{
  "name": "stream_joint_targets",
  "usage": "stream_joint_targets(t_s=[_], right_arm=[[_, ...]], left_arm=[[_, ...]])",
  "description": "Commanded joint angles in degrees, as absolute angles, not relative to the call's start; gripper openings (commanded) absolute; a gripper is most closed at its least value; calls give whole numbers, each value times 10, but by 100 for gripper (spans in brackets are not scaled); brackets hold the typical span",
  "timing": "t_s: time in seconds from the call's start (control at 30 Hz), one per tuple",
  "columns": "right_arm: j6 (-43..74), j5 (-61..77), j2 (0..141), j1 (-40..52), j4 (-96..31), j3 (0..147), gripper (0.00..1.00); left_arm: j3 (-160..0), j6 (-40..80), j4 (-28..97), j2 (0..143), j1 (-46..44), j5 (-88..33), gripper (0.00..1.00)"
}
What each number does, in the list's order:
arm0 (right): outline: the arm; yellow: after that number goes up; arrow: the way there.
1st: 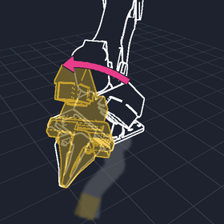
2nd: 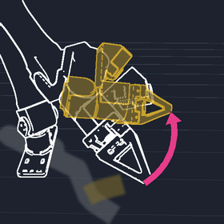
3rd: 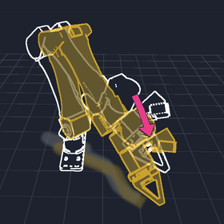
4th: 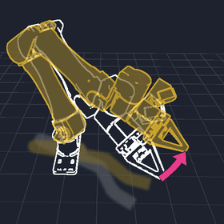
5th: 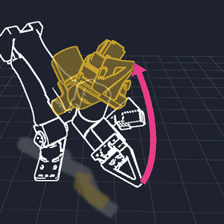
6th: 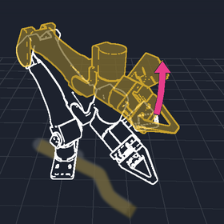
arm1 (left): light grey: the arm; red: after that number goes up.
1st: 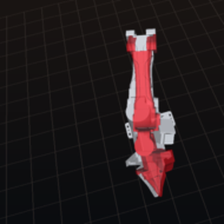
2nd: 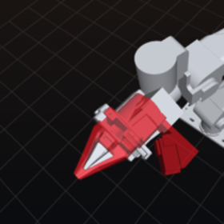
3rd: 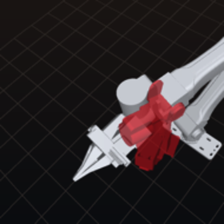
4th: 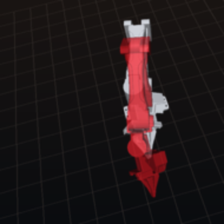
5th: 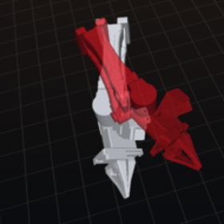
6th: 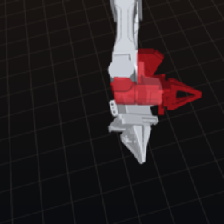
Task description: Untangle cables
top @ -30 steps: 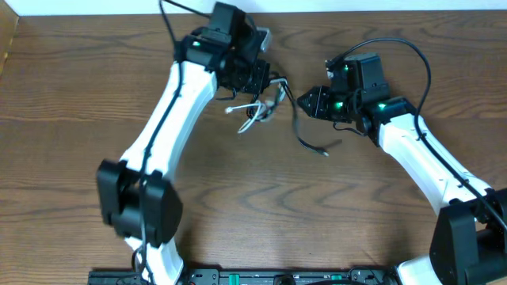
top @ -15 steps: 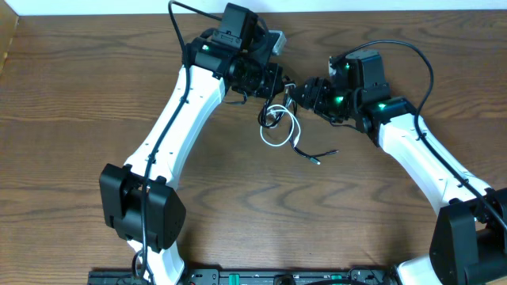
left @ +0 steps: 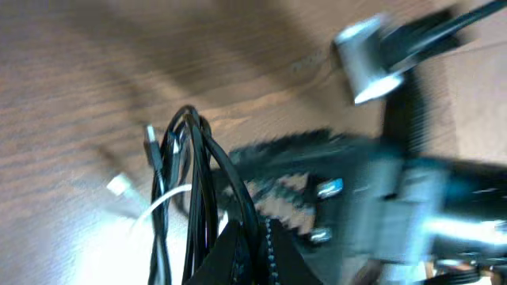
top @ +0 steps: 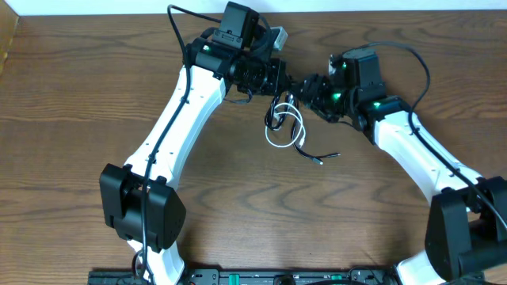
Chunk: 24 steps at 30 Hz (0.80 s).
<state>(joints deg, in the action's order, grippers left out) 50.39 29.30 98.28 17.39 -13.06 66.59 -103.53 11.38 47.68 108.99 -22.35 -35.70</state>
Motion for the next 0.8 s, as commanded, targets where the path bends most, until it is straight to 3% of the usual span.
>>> stream_joint_targets(t_s=[0.0, 0.43, 0.77], right_arm=[[467, 287, 1003, 178, -151, 666, 61], [488, 269, 1083, 181, -150, 666, 63], [465, 249, 1121, 157, -208, 666, 61]], left_arm=[[-1037, 145, 446, 1086, -224, -394, 7], [-1047, 201, 365, 1074, -229, -431, 8], [-1055, 244, 260, 977, -177, -431, 7]])
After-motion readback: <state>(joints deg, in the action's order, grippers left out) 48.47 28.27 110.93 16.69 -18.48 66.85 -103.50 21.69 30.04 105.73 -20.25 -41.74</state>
